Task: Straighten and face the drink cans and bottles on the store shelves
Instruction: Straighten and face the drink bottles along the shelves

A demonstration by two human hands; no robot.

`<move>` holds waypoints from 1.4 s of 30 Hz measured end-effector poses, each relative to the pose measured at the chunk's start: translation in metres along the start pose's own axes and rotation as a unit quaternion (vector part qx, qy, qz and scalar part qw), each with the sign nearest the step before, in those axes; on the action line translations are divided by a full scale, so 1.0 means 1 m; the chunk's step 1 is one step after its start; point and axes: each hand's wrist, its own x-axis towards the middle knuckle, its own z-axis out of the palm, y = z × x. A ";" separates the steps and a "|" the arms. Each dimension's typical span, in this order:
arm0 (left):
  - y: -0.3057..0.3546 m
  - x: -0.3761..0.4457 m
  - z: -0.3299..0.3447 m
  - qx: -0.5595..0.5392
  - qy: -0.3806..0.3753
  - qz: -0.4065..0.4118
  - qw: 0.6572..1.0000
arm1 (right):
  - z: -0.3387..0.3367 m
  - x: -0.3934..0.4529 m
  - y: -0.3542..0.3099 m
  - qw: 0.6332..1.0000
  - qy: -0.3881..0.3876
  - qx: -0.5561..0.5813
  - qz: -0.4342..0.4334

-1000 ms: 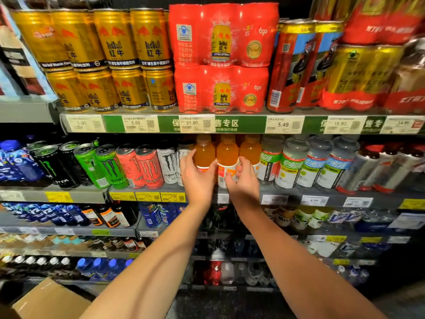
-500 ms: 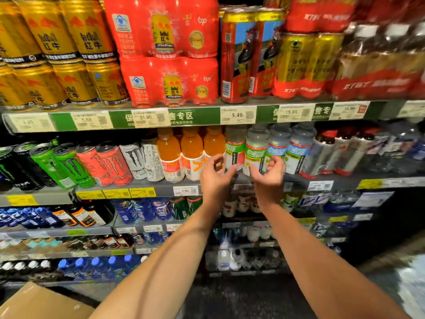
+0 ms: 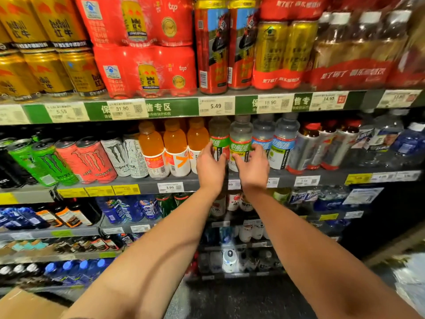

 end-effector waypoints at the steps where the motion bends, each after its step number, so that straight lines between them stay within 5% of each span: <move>1: 0.001 0.000 0.001 0.006 0.008 0.002 1.000 | 0.000 0.001 0.001 1.000 -0.002 0.001 -0.001; 11: 0.005 0.004 0.001 0.040 0.032 0.016 0.999 | -0.001 0.002 0.012 0.998 -0.009 0.012 -0.060; 23: 0.012 -0.010 0.006 0.020 -0.022 0.037 0.999 | -0.019 0.007 0.009 0.999 -0.038 0.016 -0.026; 32: 0.058 -0.026 0.069 -0.022 -0.072 0.084 0.994 | -0.091 0.059 0.065 0.984 0.154 0.082 0.029; 42: 0.081 -0.040 0.112 0.044 -0.055 0.071 0.995 | -0.106 0.097 0.100 0.998 0.069 0.008 0.006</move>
